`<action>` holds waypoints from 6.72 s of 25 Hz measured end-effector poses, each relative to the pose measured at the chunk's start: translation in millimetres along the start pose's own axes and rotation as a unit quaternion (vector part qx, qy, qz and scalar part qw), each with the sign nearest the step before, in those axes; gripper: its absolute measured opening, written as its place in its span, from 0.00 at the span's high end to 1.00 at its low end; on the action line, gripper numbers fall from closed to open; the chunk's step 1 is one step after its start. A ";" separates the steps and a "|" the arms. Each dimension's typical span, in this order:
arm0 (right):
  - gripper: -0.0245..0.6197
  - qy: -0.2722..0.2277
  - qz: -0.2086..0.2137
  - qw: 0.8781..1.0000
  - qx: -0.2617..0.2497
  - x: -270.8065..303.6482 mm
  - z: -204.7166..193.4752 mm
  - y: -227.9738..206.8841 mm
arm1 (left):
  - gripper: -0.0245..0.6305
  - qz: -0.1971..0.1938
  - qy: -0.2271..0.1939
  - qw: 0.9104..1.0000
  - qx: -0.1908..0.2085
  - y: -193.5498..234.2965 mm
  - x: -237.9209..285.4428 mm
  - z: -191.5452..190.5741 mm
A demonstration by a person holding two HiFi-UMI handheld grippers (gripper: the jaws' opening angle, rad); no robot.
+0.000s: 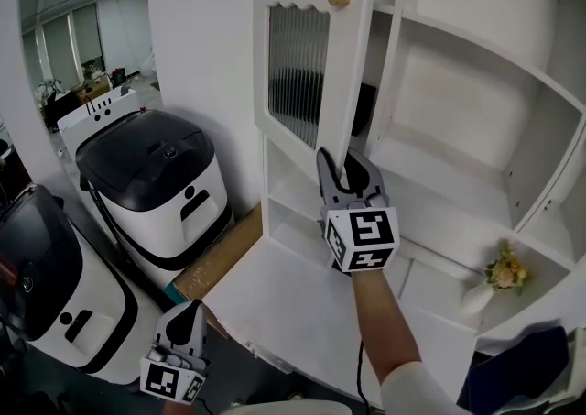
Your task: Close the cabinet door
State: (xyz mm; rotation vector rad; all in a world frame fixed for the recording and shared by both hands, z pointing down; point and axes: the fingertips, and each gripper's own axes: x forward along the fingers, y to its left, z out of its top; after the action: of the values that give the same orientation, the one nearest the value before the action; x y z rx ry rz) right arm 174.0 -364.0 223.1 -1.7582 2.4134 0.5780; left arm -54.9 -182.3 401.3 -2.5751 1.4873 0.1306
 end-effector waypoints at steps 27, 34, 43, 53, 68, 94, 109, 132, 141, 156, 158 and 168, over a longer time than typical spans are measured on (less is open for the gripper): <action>0.56 0.029 -0.109 0.993 -0.015 10.5 -19.1 -69.8 | 0.96 -0.008 0.001 1.000 0.004 10.6 21.2 -3.3; 0.55 0.033 -0.123 0.992 -0.023 11.8 -21.5 -80.7 | 0.96 -0.009 0.001 1.000 0.005 12.8 25.6 -2.3; 0.55 0.037 -0.135 0.990 -0.029 17.4 -25.0 -88.7 | 0.96 -0.011 0.002 1.000 0.006 17.7 30.4 -3.9; 0.54 0.037 -0.141 0.989 -0.029 21.8 -28.3 -94.8 | 0.96 -0.010 0.004 1.000 0.005 20.9 31.3 -6.9; 0.54 0.039 -0.149 0.988 -0.034 28.6 -33.3 -102.4 | 0.96 -0.004 0.010 1.000 0.004 23.7 31.5 -11.7; 0.91 0.051 -0.158 0.985 -0.052 -1.7 -42.3 -88.2 | 0.96 0.001 0.010 1.000 0.003 24.3 8.9 -7.0; 0.96 0.060 -0.123 0.990 -0.029 -77.1 -42.5 -12.1 | 0.96 -0.001 0.003 1.000 0.001 37.7 -30.0 4.1; 0.96 0.108 -0.121 0.987 0.010 -222.0 -36.1 50.8 | 0.96 0.047 -0.009 0.999 0.002 82.9 -104.4 27.2; 0.96 0.115 -0.106 0.987 0.021 -218.3 -42.9 77.4 | 0.96 0.051 -0.007 0.999 -0.002 89.6 -114.3 22.6; 0.96 0.107 -0.087 0.990 0.033 -199.2 -43.3 85.5 | 0.96 0.064 -0.013 0.998 0.005 97.6 -110.6 26.6; 0.96 0.106 -0.083 0.990 0.032 -195.4 -43.7 85.5 | 0.96 0.064 -0.013 0.998 0.004 97.7 -108.0 26.1; 0.96 0.103 -0.062 0.993 0.016 -189.6 -40.7 86.7 | 0.96 0.049 -0.001 0.999 -0.002 86.0 -90.3 16.8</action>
State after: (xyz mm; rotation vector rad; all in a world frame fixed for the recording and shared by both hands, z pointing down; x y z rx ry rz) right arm 160.9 -186.1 338.4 -2.0272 2.4020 0.3592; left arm -174.4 -144.5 390.5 -2.5046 1.6148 0.1498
